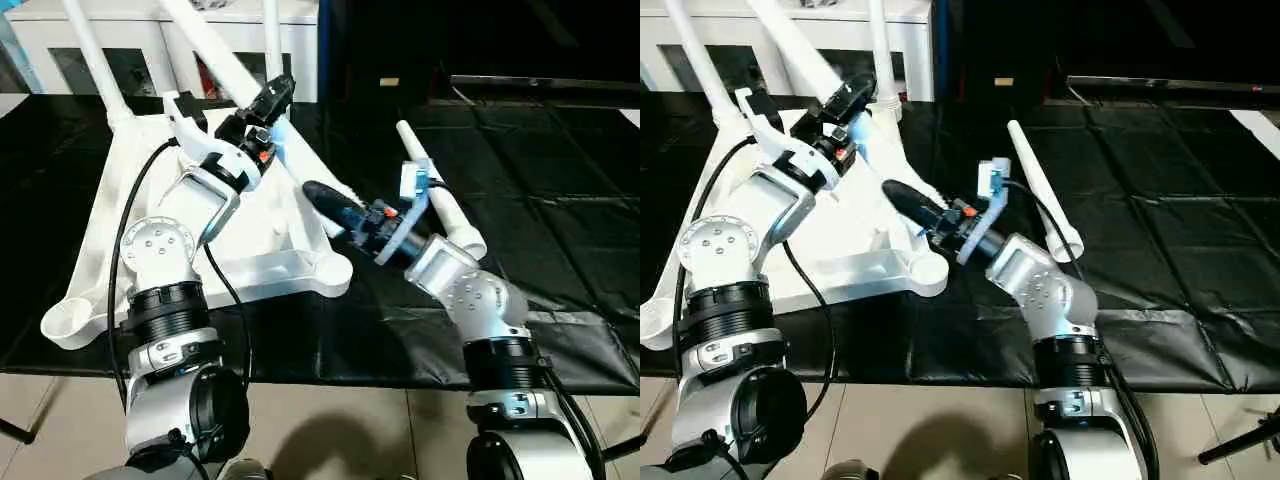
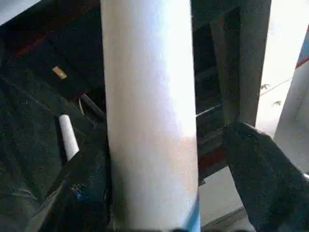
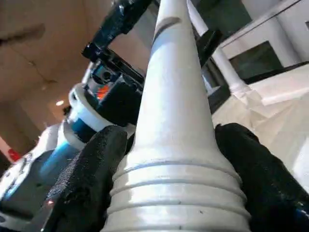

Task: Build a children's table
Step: Pick table leg

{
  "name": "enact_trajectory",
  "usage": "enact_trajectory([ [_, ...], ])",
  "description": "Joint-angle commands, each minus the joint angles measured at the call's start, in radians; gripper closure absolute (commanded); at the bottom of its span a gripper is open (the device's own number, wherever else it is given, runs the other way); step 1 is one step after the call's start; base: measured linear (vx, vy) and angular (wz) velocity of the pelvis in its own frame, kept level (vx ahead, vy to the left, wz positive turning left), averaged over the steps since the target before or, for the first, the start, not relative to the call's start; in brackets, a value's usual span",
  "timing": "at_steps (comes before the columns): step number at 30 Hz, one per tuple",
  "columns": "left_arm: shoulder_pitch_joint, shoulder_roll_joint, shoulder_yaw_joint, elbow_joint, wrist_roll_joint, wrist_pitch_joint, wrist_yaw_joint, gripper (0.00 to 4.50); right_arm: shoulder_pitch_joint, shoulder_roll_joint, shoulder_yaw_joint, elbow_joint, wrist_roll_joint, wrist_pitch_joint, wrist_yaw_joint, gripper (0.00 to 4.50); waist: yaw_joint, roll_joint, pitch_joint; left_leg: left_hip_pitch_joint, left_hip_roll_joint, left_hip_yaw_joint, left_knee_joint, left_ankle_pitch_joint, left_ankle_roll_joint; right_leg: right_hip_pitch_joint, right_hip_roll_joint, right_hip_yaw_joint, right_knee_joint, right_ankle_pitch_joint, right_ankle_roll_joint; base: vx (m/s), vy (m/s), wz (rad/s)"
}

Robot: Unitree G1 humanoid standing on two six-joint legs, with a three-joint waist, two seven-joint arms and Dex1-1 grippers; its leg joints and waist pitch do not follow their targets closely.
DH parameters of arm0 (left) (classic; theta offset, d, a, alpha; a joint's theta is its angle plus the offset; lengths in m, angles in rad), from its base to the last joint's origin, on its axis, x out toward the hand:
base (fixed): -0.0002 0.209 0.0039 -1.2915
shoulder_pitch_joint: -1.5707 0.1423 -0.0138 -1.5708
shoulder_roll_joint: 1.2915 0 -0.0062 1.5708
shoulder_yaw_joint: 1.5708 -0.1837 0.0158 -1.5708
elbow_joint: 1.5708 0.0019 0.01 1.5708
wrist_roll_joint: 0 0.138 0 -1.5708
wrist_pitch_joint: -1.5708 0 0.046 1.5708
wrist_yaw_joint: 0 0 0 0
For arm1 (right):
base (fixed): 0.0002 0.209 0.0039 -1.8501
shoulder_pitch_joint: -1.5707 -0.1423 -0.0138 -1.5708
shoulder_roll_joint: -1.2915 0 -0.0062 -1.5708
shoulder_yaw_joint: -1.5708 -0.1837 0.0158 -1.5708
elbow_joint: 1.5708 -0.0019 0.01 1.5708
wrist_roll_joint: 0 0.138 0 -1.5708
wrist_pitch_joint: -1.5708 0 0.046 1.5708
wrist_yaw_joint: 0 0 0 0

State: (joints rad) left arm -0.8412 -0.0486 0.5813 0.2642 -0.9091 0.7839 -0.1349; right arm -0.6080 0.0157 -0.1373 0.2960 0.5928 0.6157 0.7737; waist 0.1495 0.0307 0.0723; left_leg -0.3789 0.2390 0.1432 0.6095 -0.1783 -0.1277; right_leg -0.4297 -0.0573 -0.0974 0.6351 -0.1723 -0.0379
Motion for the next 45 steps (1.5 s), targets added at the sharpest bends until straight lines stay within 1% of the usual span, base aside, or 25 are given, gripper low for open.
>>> enact_trajectory([
  [1, -0.032, -0.003, -0.02, -0.005, -0.028, 0.013, 0.006, 1.42, 0.02, -0.014, 0.015, -0.004, -0.039, -0.006, -0.037, 1.71, 0.001, 0.017, -0.101, 0.003, -0.02, 0.013, -0.054, -0.089, 0.016, 0.084, -0.058, 0.044, -0.074, -0.069, -0.151, 0.0, 0.0, 0.0],
  [5, -0.032, 0.003, -0.025, 0.004, -0.03, 0.004, 0.018, 1.75, 0.029, -0.017, 0.027, -0.011, -0.048, -0.012, -0.037, 1.71, 0.0, 0.018, -0.102, -0.002, -0.021, 0.013, -0.053, -0.086, 0.023, 0.088, -0.059, 0.043, -0.074, -0.058, -0.159, 0.0, 0.0, 0.0],
  [7, -0.03, 0.007, -0.03, 0.004, -0.024, 0.001, 0.019, 1.99, 0.03, -0.018, 0.031, -0.013, -0.048, -0.014, -0.036, 1.71, 0.0, 0.018, -0.101, 0.0, -0.02, 0.013, -0.054, -0.092, 0.022, 0.087, -0.06, 0.043, -0.075, -0.065, -0.16, 0.0, 0.0, 0.0],
  [12, -0.019, 0.023, -0.066, -0.006, 0.016, 0.0, 0.004, 2.29, 0.027, -0.026, 0.048, -0.014, -0.055, -0.021, -0.029, 1.71, 0.0, 0.019, -0.101, 0.0, -0.02, 0.014, -0.054, -0.093, 0.023, 0.086, -0.06, 0.043, -0.075, -0.071, -0.155, 0.0, 0.0, 0.0],
  [13, -0.015, 0.028, -0.078, -0.009, 0.03, 0.0, 0.0, 2.47, 0.028, -0.03, 0.058, -0.018, -0.056, -0.019, -0.023, 1.71, -0.001, 0.017, -0.101, -0.001, -0.02, 0.013, -0.054, -0.093, 0.024, 0.087, -0.06, 0.043, -0.075, -0.07, -0.155, 0.0, 0.0, 0.0],
  [14, -0.014, 0.028, -0.083, -0.011, 0.033, 0.0, -0.001, 2.52, 0.029, -0.032, 0.065, -0.023, -0.06, -0.019, -0.022, 1.71, 0.001, 0.018, -0.101, 0.001, -0.02, 0.013, -0.054, -0.094, 0.021, 0.086, -0.061, 0.043, -0.075, -0.07, -0.156, 0.0, 0.0, 0.0],
  [16, -0.012, 0.028, -0.09, -0.017, 0.036, 0.001, -0.003, 2.52, 0.032, -0.035, 0.076, -0.029, -0.064, -0.016, -0.017, 1.71, -0.001, 0.018, -0.101, 0.0, -0.02, 0.014, -0.054, -0.099, 0.021, 0.086, -0.06, 0.044, -0.075, -0.069, -0.157, 0.0, 0.0, 0.0],
  [17, -0.012, 0.028, -0.09, -0.017, 0.036, 0.001, -0.003, 2.55, 0.032, -0.035, 0.076, -0.029, -0.064, -0.016, -0.017, 1.15, 0.0, 0.019, -0.1, 0.001, -0.019, 0.014, -0.054, -0.105, 0.02, 0.086, -0.061, 0.043, -0.076, -0.078, -0.158, 0.0, 0.0, 0.0],
  [18, -0.012, 0.028, -0.093, -0.018, 0.036, 0.0, -0.002, 2.59, 0.032, -0.037, 0.079, -0.03, -0.065, -0.016, -0.017, 1.01, -0.001, 0.018, -0.1, 0.0, -0.02, 0.014, -0.055, -0.111, 0.019, 0.086, -0.061, 0.043, -0.077, -0.087, -0.157, 0.0, 0.0, 0.0],
  [22, -0.007, 0.039, -0.113, -0.019, 0.057, -0.016, -0.005, 2.63, 0.036, -0.051, 0.108, -0.031, -0.089, -0.039, -0.002, 0.81, 0.0, 0.017, -0.098, 0.0, -0.021, 0.014, -0.055, -0.125, 0.014, 0.086, -0.061, 0.043, -0.08, -0.114, -0.148, 0.0, 0.0, 0.0],
  [24, -0.001, 0.055, -0.137, -0.02, 0.084, -0.03, -0.014, 2.64, 0.039, -0.053, 0.112, -0.035, -0.085, -0.04, 0.01, 0.61, -0.001, 0.017, -0.098, 0.001, -0.02, 0.014, -0.056, -0.131, 0.015, 0.085, -0.061, 0.043, -0.084, -0.136, -0.137, 0.0, 0.0, 0.0],
  [25, 0.003, 0.069, -0.156, -0.021, 0.109, -0.04, -0.021, 2.64, 0.046, -0.044, 0.105, -0.043, -0.067, -0.058, 0.039, 0.61, -0.001, 0.017, -0.097, 0.001, -0.021, 0.014, -0.057, -0.139, 0.019, 0.084, -0.061, 0.042, -0.087, -0.153, -0.129, 0.0, 0.0, 0.0],
  [26, 0.008, 0.083, -0.174, -0.023, 0.135, -0.052, -0.028, 2.64, 0.052, -0.04, 0.101, -0.055, -0.058, -0.06, 0.041, 0.46, -0.001, 0.017, -0.097, 0.001, -0.021, 0.015, -0.057, -0.14, 0.018, 0.084, -0.061, 0.042, -0.087, -0.159, -0.125, 0.0, 0.0, 0.0],
  [27, 0.011, 0.094, -0.19, -0.023, 0.157, -0.062, -0.035, 2.64, 0.052, -0.035, 0.093, -0.059, -0.046, -0.055, 0.036, 0.46, -0.001, 0.014, -0.098, 0.001, -0.019, 0.014, -0.058, -0.135, 0.018, 0.084, -0.062, 0.043, -0.086, -0.161, -0.12, 0.0, 0.0, 0.0],
  [28, 0.012, 0.102, -0.199, -0.024, 0.171, -0.07, -0.04, 2.64, 0.051, -0.034, 0.091, -0.062, -0.037, -0.051, 0.039, 0.26, -0.001, 0.017, -0.098, 0.001, -0.019, 0.013, -0.058, -0.13, 0.019, 0.082, -0.062, 0.042, -0.086, -0.161, -0.119, 0.0, 0.0, 0.0],
  [30, 0.014, 0.126, -0.223, -0.026, 0.207, -0.094, -0.053, 2.64, 0.052, -0.042, 0.102, -0.076, -0.03, -0.033, 0.044, 0.16, -0.002, 0.015, -0.098, 0.002, -0.018, 0.013, -0.058, -0.13, 0.016, 0.081, -0.061, 0.042, -0.085, -0.15, -0.125, 0.0, 0.0, 0.0],
  [31, 0.014, 0.137, -0.233, -0.027, 0.223, -0.109, -0.058, 2.64, 0.055, -0.045, 0.106, -0.085, -0.024, -0.017, 0.045, 0.07, -0.002, 0.017, -0.098, 0.004, -0.018, 0.013, -0.059, -0.138, 0.015, 0.081, -0.06, 0.043, -0.086, -0.161, -0.121, 0.0, 0.0, 0.0],
  [34, 0.011, 0.15, -0.239, -0.023, 0.231, -0.118, -0.063, 2.64, 0.056, -0.051, 0.107, -0.089, -0.011, 0.022, 0.042, 0.0, -0.003, 0.017, -0.097, 0.002, -0.019, 0.013, -0.059, -0.141, 0.012, 0.082, -0.061, 0.043, -0.086, -0.169, -0.116, 0.0, 0.0, 0.0],
  [38, 0.008, 0.173, -0.254, -0.015, 0.249, -0.127, -0.077, 2.64, 0.064, -0.069, 0.123, -0.097, -0.038, 0.004, 0.051, 0.0, -0.001, 0.017, -0.098, 0.002, -0.019, 0.014, -0.058, -0.141, 0.004, 0.08, -0.062, 0.043, -0.087, -0.184, -0.111, 0.0, 0.0, 0.0],
  [39, 0.007, 0.18, -0.256, -0.012, 0.252, -0.128, -0.082, 2.64, 0.065, -0.082, 0.131, -0.096, -0.075, -0.052, 0.051, 0.0, 0.0, 0.014, -0.098, 0.002, -0.019, 0.014, -0.058, -0.142, 0.001, 0.079, -0.063, 0.042, -0.088, -0.183, -0.113, 0.0, 0.0, 0.0],
  [40, 0.006, 0.19, -0.259, -0.011, 0.254, -0.13, -0.09, 2.64, 0.06, -0.104, 0.125, -0.086, -0.094, -0.092, 0.064, 0.0, 0.0, 0.014, -0.098, 0.001, -0.019, 0.014, -0.057, -0.139, 0.0, 0.078, -0.063, 0.043, -0.085, -0.18, -0.114, 0.0, 0.0, 0.0],
  [41, 0.005, 0.192, -0.259, -0.011, 0.255, -0.13, -0.092, 2.64, 0.058, -0.108, 0.122, -0.084, -0.094, -0.095, 0.067, 0.0, 0.001, 0.015, -0.099, 0.003, -0.019, 0.015, -0.057, -0.142, 0.0, 0.077, -0.062, 0.043, -0.086, -0.182, -0.112, 0.0, 0.0, 0.0],
  [42, 0.005, 0.198, -0.262, -0.012, 0.258, -0.129, -0.098, 2.64, 0.047, -0.118, 0.105, -0.075, -0.089, -0.1, 0.065, 0.0, 0.001, 0.01, -0.098, 0.003, -0.02, 0.016, -0.056, -0.139, 0.002, 0.077, -0.062, 0.044, -0.086, -0.179, -0.113, 0.0, 0.0, 0.0],
  [44, 0.012, 0.216, -0.285, -0.024, 0.271, -0.126, -0.124, 2.64, 0.016, -0.149, 0.068, -0.064, -0.053, -0.078, 0.081, 0.0, 0.002, 0.009, -0.098, 0.002, -0.02, 0.016, -0.057, -0.135, 0.009, 0.08, -0.062, 0.044, -0.084, -0.183, -0.117, 0.0, 0.0, 0.0],
  [45, 0.014, 0.22, -0.29, -0.028, 0.275, -0.126, -0.129, 2.64, 0.007, -0.153, 0.063, -0.057, -0.062, -0.08, 0.061, 0.0, 0.002, 0.006, -0.097, 0.002, -0.021, 0.017, -0.056, -0.133, 0.011, 0.078, -0.061, 0.044, -0.084, -0.188, -0.117, 0.0, 0.0, 0.0],
])
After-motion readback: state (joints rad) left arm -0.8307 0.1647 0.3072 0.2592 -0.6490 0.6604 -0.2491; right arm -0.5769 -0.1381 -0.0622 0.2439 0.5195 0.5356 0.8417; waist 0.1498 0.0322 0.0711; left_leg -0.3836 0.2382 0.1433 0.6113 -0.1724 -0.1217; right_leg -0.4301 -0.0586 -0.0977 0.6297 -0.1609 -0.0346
